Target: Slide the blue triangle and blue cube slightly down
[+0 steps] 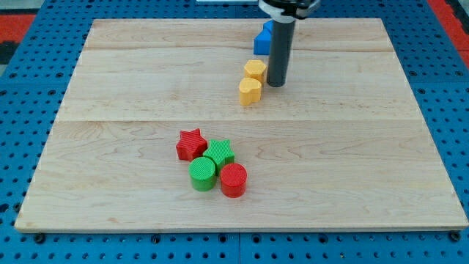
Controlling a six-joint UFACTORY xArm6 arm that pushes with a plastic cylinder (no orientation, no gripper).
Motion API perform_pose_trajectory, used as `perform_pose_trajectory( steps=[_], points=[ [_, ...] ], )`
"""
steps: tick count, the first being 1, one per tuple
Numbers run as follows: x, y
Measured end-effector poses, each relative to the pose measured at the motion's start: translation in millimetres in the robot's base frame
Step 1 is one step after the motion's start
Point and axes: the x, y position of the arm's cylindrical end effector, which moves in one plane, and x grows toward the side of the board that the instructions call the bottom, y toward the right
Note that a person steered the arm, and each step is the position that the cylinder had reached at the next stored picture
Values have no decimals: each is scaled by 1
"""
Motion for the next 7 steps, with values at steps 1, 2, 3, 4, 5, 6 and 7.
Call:
perform_pose_trajectory(
  steps=[1, 2, 3, 4, 5, 6, 7],
  points=[
    [-36, 10],
    [-24, -30],
    [-24, -35],
    [-78, 47],
    [-145, 66],
    [-170, 28],
    [-165, -64]
  ],
)
